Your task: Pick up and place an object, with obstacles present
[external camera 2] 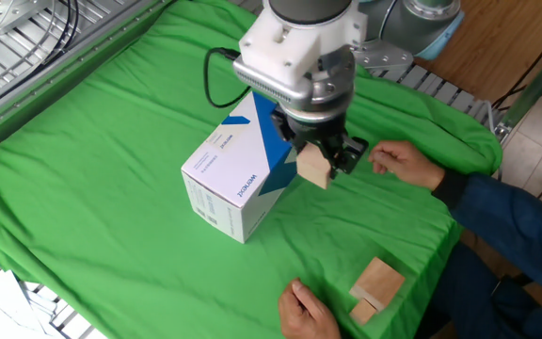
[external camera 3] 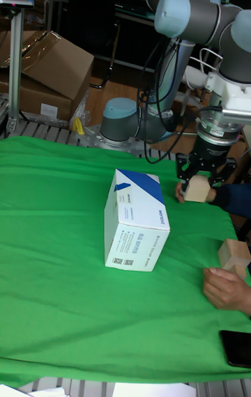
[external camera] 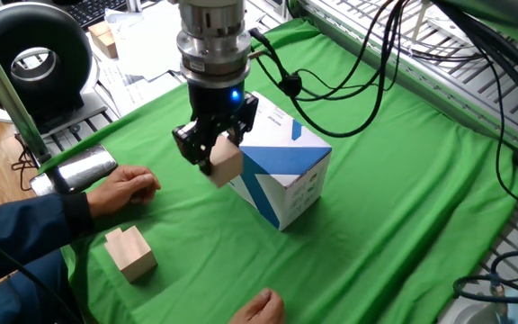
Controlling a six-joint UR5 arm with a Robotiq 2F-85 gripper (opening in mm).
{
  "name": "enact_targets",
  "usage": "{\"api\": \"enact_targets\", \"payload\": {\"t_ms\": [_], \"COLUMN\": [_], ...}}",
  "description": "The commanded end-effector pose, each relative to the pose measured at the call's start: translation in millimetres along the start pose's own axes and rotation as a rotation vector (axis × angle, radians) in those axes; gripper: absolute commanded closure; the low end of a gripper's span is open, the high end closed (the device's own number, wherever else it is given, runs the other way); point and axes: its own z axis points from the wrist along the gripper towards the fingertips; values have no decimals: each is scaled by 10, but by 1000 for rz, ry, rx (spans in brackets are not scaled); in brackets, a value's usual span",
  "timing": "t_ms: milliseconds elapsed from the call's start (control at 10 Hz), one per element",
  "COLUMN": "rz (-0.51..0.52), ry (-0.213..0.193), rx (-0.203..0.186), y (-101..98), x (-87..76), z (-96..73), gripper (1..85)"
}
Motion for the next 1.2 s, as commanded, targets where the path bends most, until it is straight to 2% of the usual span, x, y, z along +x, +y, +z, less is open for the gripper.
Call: {"api": "enact_targets", "payload": {"t_ms": [0,100,300,500,800,1100], "rz": [75,86,83,97,57,-18], "ry": [-14,-14,-11,-37,-46,-46], "rx": [-46,-43,-31,-31,3,28], "y": [405,463,448,548,381,213], "x": [19,32,-6,-96,-252,-326], "z": [216,305,452,703,980,1158], "gripper": [843,843,843,843,830,757]}}
